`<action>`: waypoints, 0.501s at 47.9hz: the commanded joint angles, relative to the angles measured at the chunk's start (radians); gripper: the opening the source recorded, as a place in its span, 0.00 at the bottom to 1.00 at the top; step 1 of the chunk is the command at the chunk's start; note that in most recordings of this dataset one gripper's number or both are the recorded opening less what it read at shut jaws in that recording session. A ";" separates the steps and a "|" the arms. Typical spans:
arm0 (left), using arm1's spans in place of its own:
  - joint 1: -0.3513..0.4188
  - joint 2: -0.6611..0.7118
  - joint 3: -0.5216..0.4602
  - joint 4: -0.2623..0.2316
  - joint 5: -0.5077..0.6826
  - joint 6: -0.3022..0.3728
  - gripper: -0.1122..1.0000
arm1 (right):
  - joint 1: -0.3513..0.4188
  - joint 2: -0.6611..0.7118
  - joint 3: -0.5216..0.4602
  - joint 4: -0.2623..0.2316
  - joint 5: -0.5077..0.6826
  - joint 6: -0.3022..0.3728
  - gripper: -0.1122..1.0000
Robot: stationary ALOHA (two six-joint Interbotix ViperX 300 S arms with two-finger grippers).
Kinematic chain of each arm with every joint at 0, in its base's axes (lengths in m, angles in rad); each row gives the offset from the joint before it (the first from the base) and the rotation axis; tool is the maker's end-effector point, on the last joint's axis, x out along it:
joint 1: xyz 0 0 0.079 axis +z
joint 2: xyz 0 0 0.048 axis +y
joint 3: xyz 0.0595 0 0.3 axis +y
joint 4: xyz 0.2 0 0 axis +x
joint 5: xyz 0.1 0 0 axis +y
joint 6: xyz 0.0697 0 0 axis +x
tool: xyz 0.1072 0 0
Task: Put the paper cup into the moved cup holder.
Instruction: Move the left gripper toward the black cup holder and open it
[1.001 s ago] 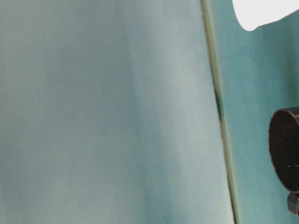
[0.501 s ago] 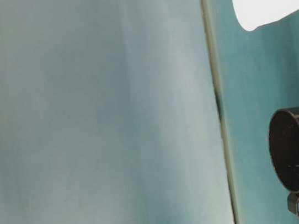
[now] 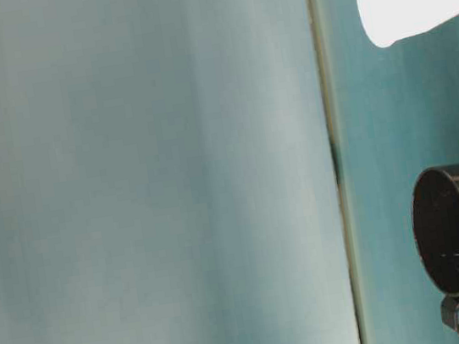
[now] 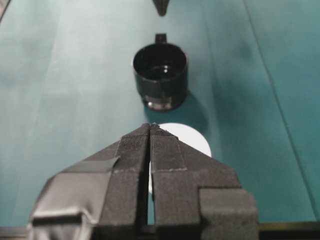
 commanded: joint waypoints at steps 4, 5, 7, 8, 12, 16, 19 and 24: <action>-0.003 0.021 -0.012 0.002 -0.034 -0.015 0.44 | 0.002 0.012 -0.021 0.003 -0.005 0.017 0.12; -0.003 0.025 -0.012 0.003 -0.040 -0.017 0.49 | 0.002 0.014 -0.021 0.003 -0.005 0.018 0.12; -0.003 0.031 -0.012 0.002 -0.052 -0.017 0.61 | 0.002 0.014 -0.021 0.003 -0.005 0.018 0.12; -0.003 0.035 -0.012 0.002 -0.060 -0.017 0.66 | 0.002 0.014 -0.021 0.003 -0.003 0.018 0.12; -0.003 0.049 -0.014 0.002 -0.071 -0.017 0.86 | 0.002 0.014 -0.021 0.003 -0.005 0.020 0.12; -0.003 0.063 -0.014 0.002 -0.071 -0.017 0.94 | 0.002 0.014 -0.020 0.003 -0.003 0.020 0.12; -0.003 0.072 -0.015 0.002 -0.072 -0.018 0.93 | 0.002 0.014 -0.020 0.003 0.003 0.020 0.12; -0.003 0.084 -0.021 0.002 -0.078 -0.011 0.91 | 0.002 0.014 -0.021 0.002 0.020 0.020 0.12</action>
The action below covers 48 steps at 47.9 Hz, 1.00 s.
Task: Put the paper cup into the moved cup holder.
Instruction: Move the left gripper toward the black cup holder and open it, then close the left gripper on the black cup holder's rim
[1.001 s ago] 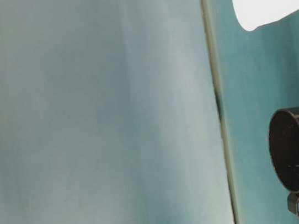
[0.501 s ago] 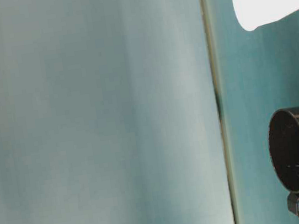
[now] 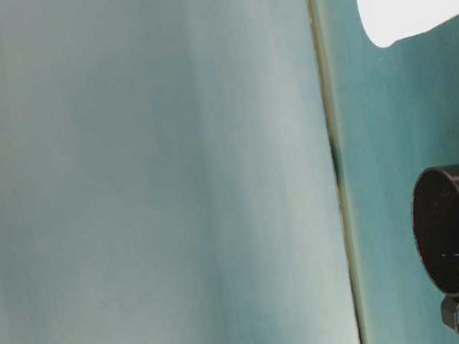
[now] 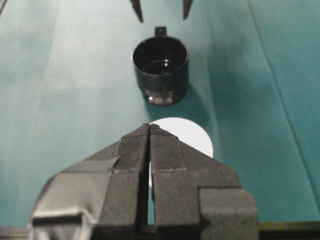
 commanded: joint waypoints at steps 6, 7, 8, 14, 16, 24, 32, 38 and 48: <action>-0.003 0.015 -0.023 0.003 -0.012 0.008 0.92 | 0.000 0.006 -0.023 0.003 0.008 0.009 0.12; -0.003 0.015 -0.023 0.002 -0.012 0.008 0.92 | 0.002 0.006 -0.021 0.003 0.008 0.009 0.12; -0.003 0.015 -0.023 0.002 -0.012 0.008 0.92 | 0.000 0.006 -0.021 0.003 0.008 0.009 0.12; -0.003 0.018 -0.029 0.002 -0.020 0.008 0.92 | 0.000 0.006 -0.023 0.003 0.008 0.009 0.12; -0.003 0.021 -0.032 0.002 -0.028 0.008 0.92 | 0.000 0.006 -0.021 0.003 0.008 0.009 0.12; -0.003 0.057 -0.063 0.002 -0.063 0.008 0.91 | 0.000 0.006 -0.021 0.003 0.008 0.009 0.12; -0.003 0.117 -0.117 0.002 -0.072 0.008 0.91 | 0.000 0.006 -0.021 0.003 0.008 0.009 0.12; -0.003 0.153 -0.143 0.002 -0.072 0.009 0.91 | 0.000 0.006 -0.020 0.003 0.008 0.009 0.12; -0.003 0.169 -0.150 0.002 -0.069 0.009 0.91 | 0.000 0.006 -0.021 0.003 0.008 0.009 0.12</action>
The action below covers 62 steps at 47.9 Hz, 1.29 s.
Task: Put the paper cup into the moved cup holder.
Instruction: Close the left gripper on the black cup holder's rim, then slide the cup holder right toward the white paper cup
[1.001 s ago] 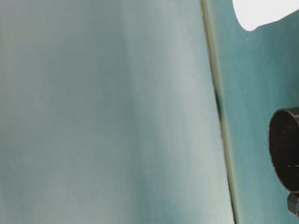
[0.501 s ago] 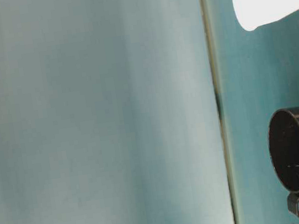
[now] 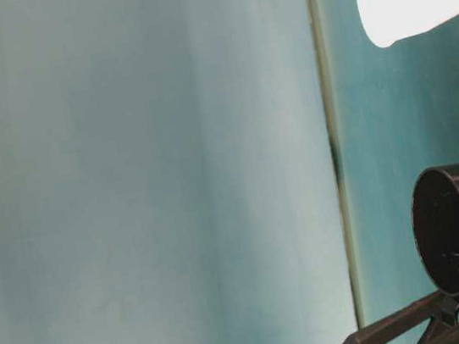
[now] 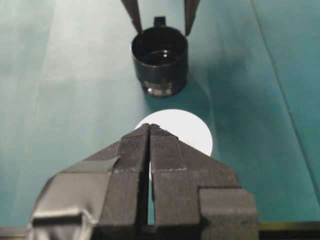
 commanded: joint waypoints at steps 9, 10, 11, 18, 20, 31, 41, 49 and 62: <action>-0.002 -0.005 -0.006 0.003 -0.005 0.000 0.85 | 0.002 0.006 -0.021 0.002 -0.005 0.009 0.12; -0.002 -0.005 -0.005 0.002 -0.005 0.002 0.84 | 0.002 0.006 -0.021 0.002 -0.005 0.009 0.12; -0.002 -0.005 -0.006 0.002 -0.005 0.002 0.82 | 0.002 0.006 -0.021 0.002 -0.003 0.009 0.12; 0.000 -0.002 -0.009 0.002 -0.005 0.005 0.67 | 0.002 0.006 -0.021 0.002 -0.005 0.009 0.12; -0.002 -0.002 -0.009 0.002 -0.005 0.005 0.61 | 0.002 0.006 -0.021 0.002 -0.003 0.009 0.12; -0.002 -0.002 -0.015 0.003 -0.009 0.012 0.27 | 0.002 0.006 -0.021 0.002 -0.005 0.009 0.12; -0.002 -0.003 -0.052 0.003 -0.038 0.021 0.27 | 0.003 0.006 -0.021 0.002 -0.005 0.009 0.12; -0.002 0.017 -0.121 0.003 -0.044 0.052 0.27 | 0.002 0.006 -0.023 0.002 -0.005 0.009 0.12; 0.000 0.092 -0.222 0.002 0.008 0.107 0.27 | 0.002 0.006 -0.023 0.002 -0.005 0.011 0.12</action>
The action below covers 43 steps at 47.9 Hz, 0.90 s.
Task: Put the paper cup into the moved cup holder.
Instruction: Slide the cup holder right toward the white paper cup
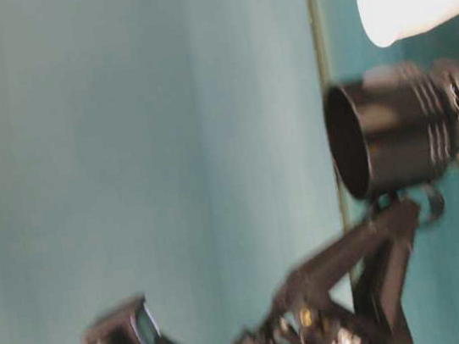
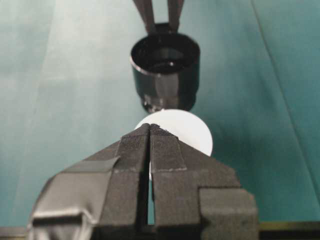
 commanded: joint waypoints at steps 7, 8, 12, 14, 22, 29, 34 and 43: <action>0.000 0.040 -0.046 0.003 0.049 0.011 0.27 | 0.002 0.005 -0.023 0.005 -0.005 0.011 0.12; 0.000 0.043 -0.046 0.003 0.052 0.011 0.27 | 0.002 0.005 -0.021 0.005 -0.003 0.011 0.12; 0.003 0.051 -0.040 0.002 0.054 0.009 0.27 | 0.002 0.005 -0.021 0.005 -0.005 0.011 0.12; 0.006 0.055 -0.037 0.002 0.055 0.009 0.27 | 0.002 0.005 -0.023 0.005 -0.005 0.011 0.12; 0.028 0.074 -0.029 0.003 0.054 0.000 0.27 | 0.002 0.005 -0.023 0.005 -0.005 0.011 0.12; 0.037 0.078 -0.032 0.002 0.054 0.000 0.27 | 0.002 0.005 -0.021 0.005 -0.005 0.011 0.12; 0.037 0.080 -0.031 0.002 0.049 0.002 0.27 | 0.002 0.005 -0.023 0.005 -0.005 0.011 0.12; 0.026 0.083 -0.032 0.003 0.040 0.002 0.27 | 0.002 0.005 -0.021 0.005 -0.005 0.011 0.12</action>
